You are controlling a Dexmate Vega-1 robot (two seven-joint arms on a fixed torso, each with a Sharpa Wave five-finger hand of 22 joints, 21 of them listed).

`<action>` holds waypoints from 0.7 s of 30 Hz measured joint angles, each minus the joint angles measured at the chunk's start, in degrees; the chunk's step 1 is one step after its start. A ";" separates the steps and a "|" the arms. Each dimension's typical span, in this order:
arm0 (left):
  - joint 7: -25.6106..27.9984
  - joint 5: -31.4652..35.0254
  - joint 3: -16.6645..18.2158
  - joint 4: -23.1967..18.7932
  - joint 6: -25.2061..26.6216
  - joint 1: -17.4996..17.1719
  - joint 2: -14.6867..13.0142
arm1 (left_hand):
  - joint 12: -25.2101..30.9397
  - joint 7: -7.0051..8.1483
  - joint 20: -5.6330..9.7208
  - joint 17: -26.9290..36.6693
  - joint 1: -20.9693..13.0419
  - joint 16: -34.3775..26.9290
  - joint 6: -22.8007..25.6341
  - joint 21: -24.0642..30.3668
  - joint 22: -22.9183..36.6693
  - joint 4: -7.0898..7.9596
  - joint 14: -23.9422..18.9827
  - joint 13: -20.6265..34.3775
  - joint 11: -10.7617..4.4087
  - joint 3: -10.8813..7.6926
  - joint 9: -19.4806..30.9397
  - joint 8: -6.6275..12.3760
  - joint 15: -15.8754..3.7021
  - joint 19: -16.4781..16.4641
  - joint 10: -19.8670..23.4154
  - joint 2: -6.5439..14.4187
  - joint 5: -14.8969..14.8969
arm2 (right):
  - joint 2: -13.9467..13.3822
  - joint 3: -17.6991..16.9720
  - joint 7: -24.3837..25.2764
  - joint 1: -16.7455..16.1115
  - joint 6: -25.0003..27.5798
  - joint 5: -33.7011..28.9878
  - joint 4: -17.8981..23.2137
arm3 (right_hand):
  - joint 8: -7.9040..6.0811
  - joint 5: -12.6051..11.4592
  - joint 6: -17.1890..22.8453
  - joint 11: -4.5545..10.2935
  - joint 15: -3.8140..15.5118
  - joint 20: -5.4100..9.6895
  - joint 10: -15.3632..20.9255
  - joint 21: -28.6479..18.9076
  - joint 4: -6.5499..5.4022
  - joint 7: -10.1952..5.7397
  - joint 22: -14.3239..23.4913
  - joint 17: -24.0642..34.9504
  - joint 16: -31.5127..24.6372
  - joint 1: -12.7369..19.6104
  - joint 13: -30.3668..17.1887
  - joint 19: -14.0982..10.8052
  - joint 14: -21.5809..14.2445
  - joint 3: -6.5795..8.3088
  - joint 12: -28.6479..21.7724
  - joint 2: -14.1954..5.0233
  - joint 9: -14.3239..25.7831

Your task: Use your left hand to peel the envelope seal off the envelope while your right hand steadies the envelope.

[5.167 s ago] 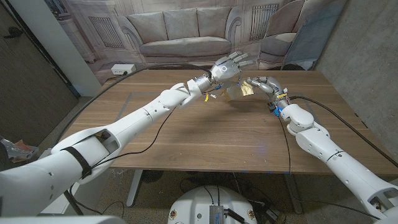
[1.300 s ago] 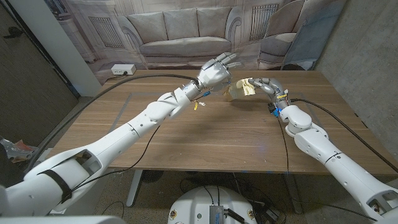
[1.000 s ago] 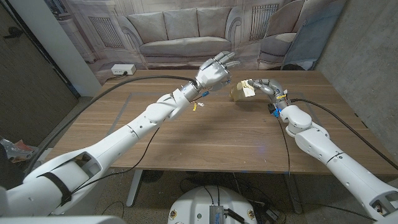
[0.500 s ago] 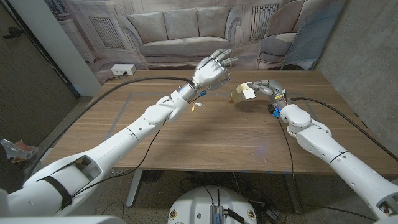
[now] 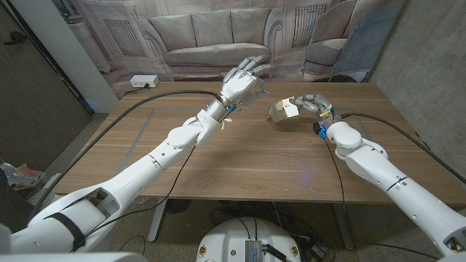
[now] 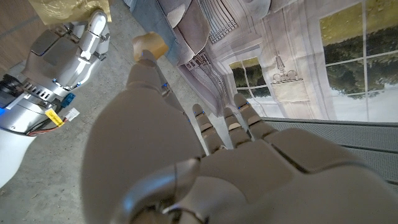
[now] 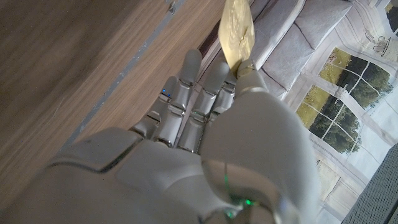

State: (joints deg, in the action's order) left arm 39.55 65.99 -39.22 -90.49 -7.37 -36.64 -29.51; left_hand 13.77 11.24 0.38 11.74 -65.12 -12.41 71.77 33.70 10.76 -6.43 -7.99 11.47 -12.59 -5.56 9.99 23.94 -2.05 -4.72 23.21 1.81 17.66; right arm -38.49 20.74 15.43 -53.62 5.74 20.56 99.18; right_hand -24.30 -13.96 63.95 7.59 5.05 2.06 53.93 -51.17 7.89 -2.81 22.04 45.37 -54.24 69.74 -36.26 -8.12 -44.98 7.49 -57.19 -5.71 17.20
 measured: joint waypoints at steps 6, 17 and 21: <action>0.13 -4.87 1.30 0.81 -1.08 -1.21 0.94 | -0.01 -0.18 -0.31 0.00 -0.01 0.00 0.20 0.00 0.05 -0.15 0.00 0.00 0.00 -0.15 0.04 -0.24 0.00 0.12 0.00 0.01 -0.17 | 0.11 -0.08 0.70 -0.15 1.00 -0.82 0.64 | 0.38 0.00 -1.14 0.12 -0.18 0.08 -0.33 -0.39 0.00 -0.26 -0.26 -0.27 0.00 0.00 0.00 0.52 0.73 0.00 0.21 0.00 -0.01; -0.91 -11.84 2.92 1.16 -2.80 -2.80 1.54 | -1.37 -1.52 -0.75 0.14 -0.67 0.42 -1.21 0.00 0.05 -0.39 0.36 0.00 0.18 -0.39 0.45 -2.96 -0.08 0.57 -1.28 -0.39 -0.54 | 0.13 -0.25 1.09 -0.39 2.64 -1.71 1.82 | 5.04 0.43 -12.08 0.06 -0.77 0.09 -6.90 -1.47 -1.01 -0.98 -1.51 -1.04 0.00 -1.36 0.74 2.14 3.54 -1.66 3.33 0.15 -0.95; -1.53 -13.72 3.28 1.09 -3.34 -3.26 1.48 | -1.85 -0.96 -1.26 0.41 -0.94 0.44 -4.79 0.00 0.05 -0.39 0.98 0.13 0.22 -0.40 0.56 -4.60 -0.08 1.02 -2.70 -0.12 -0.54 | 0.02 -0.27 1.33 -0.55 3.32 -2.10 2.33 | 8.06 0.43 -17.72 -0.41 -1.06 0.09 -8.18 -1.87 -1.35 -0.76 -2.24 -1.33 0.00 -2.37 1.06 2.14 4.45 -2.30 3.81 0.87 -1.85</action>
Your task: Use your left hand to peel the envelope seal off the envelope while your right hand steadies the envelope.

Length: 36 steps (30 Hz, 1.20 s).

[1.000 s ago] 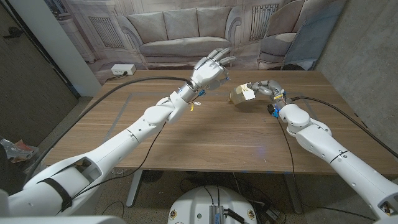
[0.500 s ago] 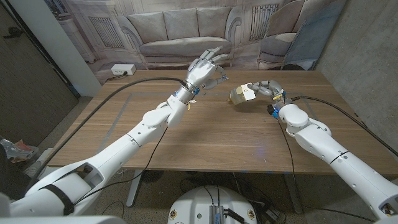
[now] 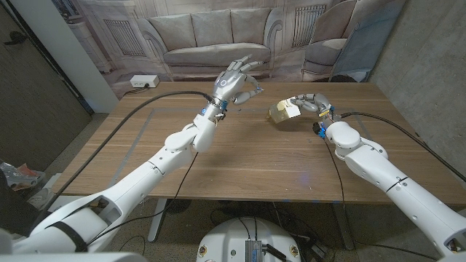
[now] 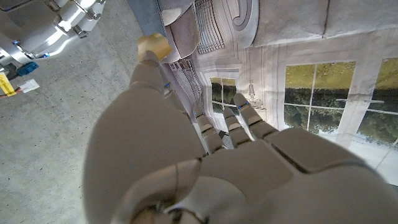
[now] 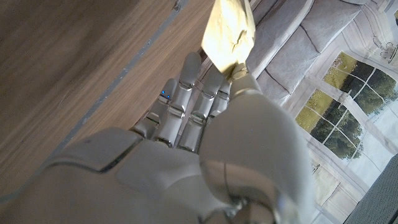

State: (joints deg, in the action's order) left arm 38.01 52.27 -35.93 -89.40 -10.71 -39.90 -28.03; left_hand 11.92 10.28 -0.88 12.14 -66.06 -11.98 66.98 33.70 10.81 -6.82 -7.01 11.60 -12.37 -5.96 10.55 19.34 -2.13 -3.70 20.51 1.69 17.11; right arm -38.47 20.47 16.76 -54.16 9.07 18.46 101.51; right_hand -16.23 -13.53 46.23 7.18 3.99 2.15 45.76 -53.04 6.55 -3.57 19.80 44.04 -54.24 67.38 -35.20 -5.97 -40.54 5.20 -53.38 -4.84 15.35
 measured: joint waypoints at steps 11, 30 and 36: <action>-1.56 -3.18 1.05 -1.38 -0.58 -1.65 -0.86 | -0.91 0.85 -1.00 0.00 2.17 0.56 -8.96 0.00 0.00 0.88 1.94 0.01 0.10 0.87 0.54 -3.64 -0.05 0.66 -4.41 -1.22 0.01 | -0.31 -0.35 0.76 -0.98 1.35 -0.83 1.87 | 5.39 -1.11 -8.92 -1.34 -0.38 -0.86 -3.04 -0.58 -1.83 1.28 -1.85 -0.82 0.02 -5.31 1.94 1.26 2.95 -3.11 1.51 1.68 -2.35; -2.32 -7.37 3.82 -4.12 -2.20 -5.17 -3.19 | -1.35 -0.77 -2.32 0.27 5.57 0.77 -19.37 -0.67 0.27 2.25 4.79 0.27 0.57 2.24 1.60 -6.84 0.08 1.99 -10.67 -1.87 0.39 | 0.44 -0.45 2.95 -2.61 2.21 -1.83 4.63 | 5.19 -4.28 -15.25 -8.06 -1.45 -4.82 -18.16 0.33 -7.61 1.20 -7.70 -20.37 21.78 -16.86 14.55 6.06 17.64 -9.66 16.47 3.53 -4.17; -1.87 -9.72 4.16 -3.91 -4.64 -5.31 -3.32 | -1.35 -0.63 -2.61 0.27 5.55 0.77 -20.91 -0.67 0.27 2.42 5.00 0.27 0.59 2.40 1.86 -7.08 0.29 2.32 -11.43 -1.89 0.39 | 1.35 -0.56 3.92 -3.99 2.31 -2.04 6.32 | 5.19 -4.28 -15.48 -8.20 -1.84 -5.22 -18.42 0.33 -8.14 1.43 -7.92 -21.69 22.98 -18.01 15.55 6.45 18.42 -10.18 17.04 3.55 -4.17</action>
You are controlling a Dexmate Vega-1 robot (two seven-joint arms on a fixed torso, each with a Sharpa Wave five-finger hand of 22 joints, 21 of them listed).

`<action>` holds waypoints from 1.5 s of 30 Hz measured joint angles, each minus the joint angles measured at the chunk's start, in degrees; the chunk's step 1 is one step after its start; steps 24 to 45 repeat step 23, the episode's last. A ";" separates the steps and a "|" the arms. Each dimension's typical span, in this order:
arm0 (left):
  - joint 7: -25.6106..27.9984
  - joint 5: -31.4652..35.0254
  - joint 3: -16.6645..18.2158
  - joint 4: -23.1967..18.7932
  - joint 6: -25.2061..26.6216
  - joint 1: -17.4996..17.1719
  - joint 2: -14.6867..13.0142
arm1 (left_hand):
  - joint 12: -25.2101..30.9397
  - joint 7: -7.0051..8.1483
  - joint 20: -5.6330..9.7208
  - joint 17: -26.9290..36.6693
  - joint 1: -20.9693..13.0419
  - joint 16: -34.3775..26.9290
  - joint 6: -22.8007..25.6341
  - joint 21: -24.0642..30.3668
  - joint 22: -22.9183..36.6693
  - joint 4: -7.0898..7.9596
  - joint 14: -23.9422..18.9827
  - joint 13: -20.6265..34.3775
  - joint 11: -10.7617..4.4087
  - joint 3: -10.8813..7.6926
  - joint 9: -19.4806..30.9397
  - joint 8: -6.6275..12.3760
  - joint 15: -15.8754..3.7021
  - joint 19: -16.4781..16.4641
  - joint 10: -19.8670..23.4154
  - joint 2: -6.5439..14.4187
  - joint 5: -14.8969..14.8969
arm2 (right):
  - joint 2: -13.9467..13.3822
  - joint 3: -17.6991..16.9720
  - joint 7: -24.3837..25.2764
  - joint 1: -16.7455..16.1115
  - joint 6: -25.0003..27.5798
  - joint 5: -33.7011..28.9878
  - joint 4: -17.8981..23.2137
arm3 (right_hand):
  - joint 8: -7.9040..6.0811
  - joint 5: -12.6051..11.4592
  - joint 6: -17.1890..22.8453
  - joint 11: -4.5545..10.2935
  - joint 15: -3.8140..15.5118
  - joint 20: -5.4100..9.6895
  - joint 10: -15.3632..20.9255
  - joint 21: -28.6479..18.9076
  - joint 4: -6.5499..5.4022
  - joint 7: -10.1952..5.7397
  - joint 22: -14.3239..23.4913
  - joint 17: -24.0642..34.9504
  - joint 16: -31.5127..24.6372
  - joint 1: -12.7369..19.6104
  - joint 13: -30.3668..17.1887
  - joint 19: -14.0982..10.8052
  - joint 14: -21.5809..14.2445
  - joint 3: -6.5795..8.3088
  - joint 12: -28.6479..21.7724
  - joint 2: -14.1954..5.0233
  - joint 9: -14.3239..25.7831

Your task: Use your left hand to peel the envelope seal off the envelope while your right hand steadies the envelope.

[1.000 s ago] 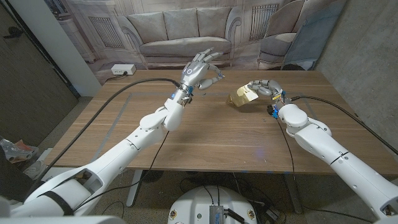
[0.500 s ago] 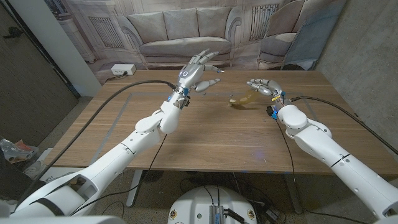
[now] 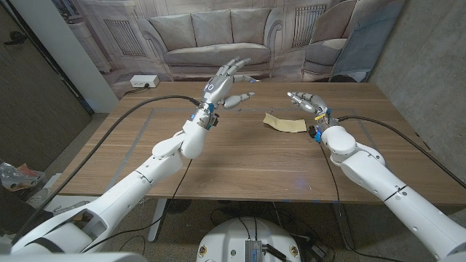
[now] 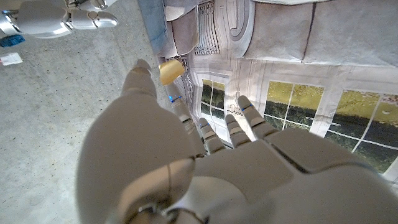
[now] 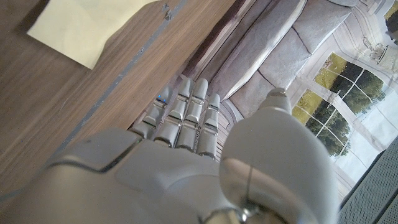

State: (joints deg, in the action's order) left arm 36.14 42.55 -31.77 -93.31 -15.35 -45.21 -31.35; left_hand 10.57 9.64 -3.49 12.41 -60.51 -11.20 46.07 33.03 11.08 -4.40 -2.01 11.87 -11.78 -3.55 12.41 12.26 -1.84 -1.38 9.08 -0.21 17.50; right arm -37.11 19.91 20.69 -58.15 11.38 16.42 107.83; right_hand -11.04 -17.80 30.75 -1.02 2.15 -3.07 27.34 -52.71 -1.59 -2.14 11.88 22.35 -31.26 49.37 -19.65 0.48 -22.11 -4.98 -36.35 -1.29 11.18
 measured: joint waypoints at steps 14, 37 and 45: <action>1.25 -3.11 0.40 3.91 -4.23 1.13 0.32 | 0.00 -0.14 -0.20 0.00 1.28 0.00 -2.28 -0.23 0.22 0.38 1.03 -0.01 0.82 0.38 0.35 0.00 -0.01 1.01 -1.91 -0.08 0.48 | 0.63 -0.62 2.07 -1.17 1.01 -1.31 2.25 | 0.00 0.01 -0.08 0.00 0.00 0.00 0.00 0.00 0.00 0.09 -0.17 -0.03 0.00 -0.20 0.01 -0.01 0.00 0.00 0.33 -0.20 0.01; 1.52 -5.56 -0.79 8.74 -8.92 3.13 0.91 | 0.00 -0.24 -0.52 -0.01 1.28 0.20 -3.61 -0.22 0.26 0.63 1.75 0.16 1.97 0.62 0.53 0.00 -0.12 1.33 -3.07 -0.07 0.51 | 1.60 -1.15 6.49 -5.22 2.54 -3.59 6.65 | 0.00 0.01 -0.07 0.00 0.00 0.01 0.00 0.00 0.00 0.09 -0.16 -0.03 0.00 -0.20 0.00 -0.01 -0.01 0.01 0.32 -0.20 0.01; 1.52 -5.56 -0.79 8.74 -8.92 3.13 0.91 | 0.00 -0.24 -0.52 -0.01 1.28 0.20 -3.61 -0.22 0.26 0.63 1.75 0.16 1.97 0.62 0.53 0.00 -0.12 1.33 -3.07 -0.07 0.51 | 1.60 -1.15 6.49 -5.22 2.54 -3.59 6.65 | 0.00 0.01 -0.07 0.00 0.00 0.01 0.00 0.00 0.00 0.09 -0.16 -0.03 0.00 -0.20 0.00 -0.01 -0.01 0.01 0.32 -0.20 0.01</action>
